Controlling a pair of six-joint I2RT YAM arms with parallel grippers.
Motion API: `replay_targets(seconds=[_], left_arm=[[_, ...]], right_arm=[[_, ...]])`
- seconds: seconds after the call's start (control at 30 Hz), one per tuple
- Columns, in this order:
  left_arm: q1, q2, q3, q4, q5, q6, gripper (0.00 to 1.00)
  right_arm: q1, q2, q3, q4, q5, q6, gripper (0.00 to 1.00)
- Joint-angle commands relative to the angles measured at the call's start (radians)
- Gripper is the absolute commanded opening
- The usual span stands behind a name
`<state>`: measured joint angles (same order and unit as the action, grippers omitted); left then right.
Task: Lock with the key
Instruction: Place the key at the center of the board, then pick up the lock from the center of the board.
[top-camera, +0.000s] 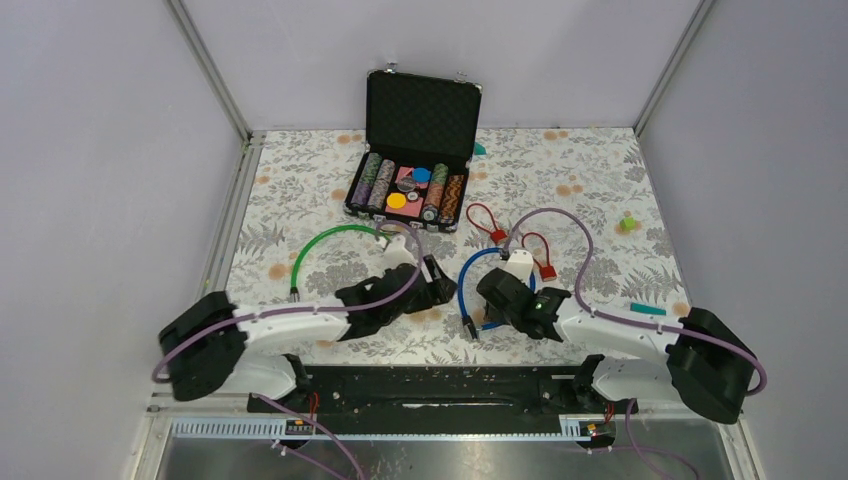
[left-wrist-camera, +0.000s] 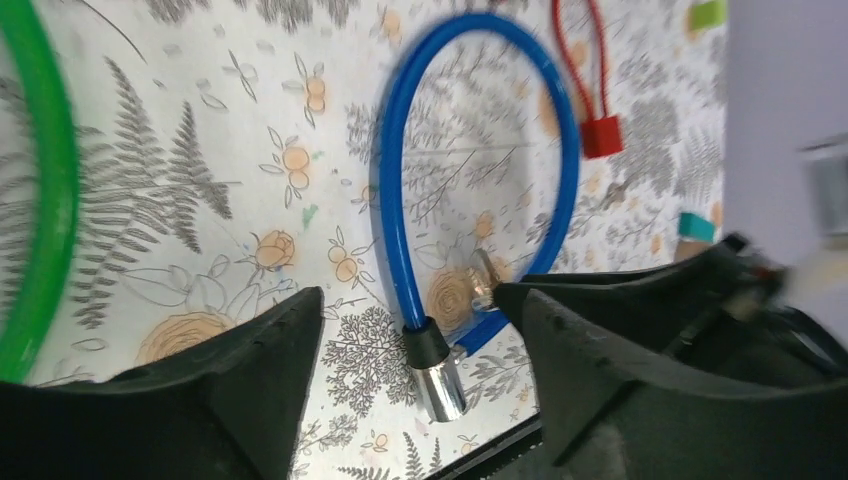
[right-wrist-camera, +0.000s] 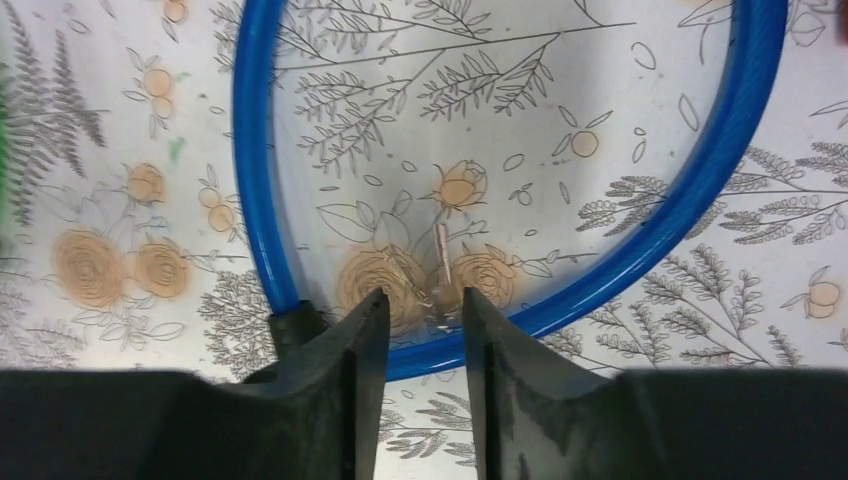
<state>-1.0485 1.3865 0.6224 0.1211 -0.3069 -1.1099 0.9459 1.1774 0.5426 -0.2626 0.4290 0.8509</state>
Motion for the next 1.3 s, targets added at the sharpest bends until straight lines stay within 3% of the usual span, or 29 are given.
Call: replay_targets(seconds=[0.0,0.07,0.13,0.3,0.47,0.57,0.83,1.03,1.27], left_arm=[[-0.004,-0.221,-0.046,-0.081,-0.174,0.105,0.82],[-0.004,-0.339,-0.062,-0.141,-0.218,0.151,0.95],[-0.004,-0.46,-0.073,-0.211,-0.265,0.184,0.99],[-0.003,-0.747,-0.07,-0.36,-0.315,0.296,0.99],[-0.003,-0.916,-0.017,-0.503,-0.31,0.365,0.99],[-0.003,-0.981,0.023,-0.574,-0.311,0.381,0.99],[-0.003,-1.092,0.048,-0.677,-0.341,0.379,0.99],[-0.003,-1.142,0.025,-0.705,-0.353,0.363,0.99],[-0.003,-1.148,0.016,-0.713,-0.349,0.354,0.99]], right_arm=[[-0.008,0.024,0.09,-0.059,0.003,0.024,0.53],[-0.007,0.001,0.116,-0.068,0.018,0.001,0.67],[-0.007,-0.019,0.14,-0.067,0.028,-0.027,0.72],[0.003,0.051,0.245,-0.013,-0.068,-0.079,0.72],[0.076,0.307,0.466,-0.035,-0.08,-0.095,0.68],[0.116,0.475,0.649,-0.103,-0.06,-0.048,0.58],[0.18,0.85,1.047,-0.346,0.049,-0.02,0.57],[0.181,1.003,1.172,-0.445,0.093,-0.012,0.48],[0.181,1.062,1.165,-0.465,0.099,0.012,0.46]])
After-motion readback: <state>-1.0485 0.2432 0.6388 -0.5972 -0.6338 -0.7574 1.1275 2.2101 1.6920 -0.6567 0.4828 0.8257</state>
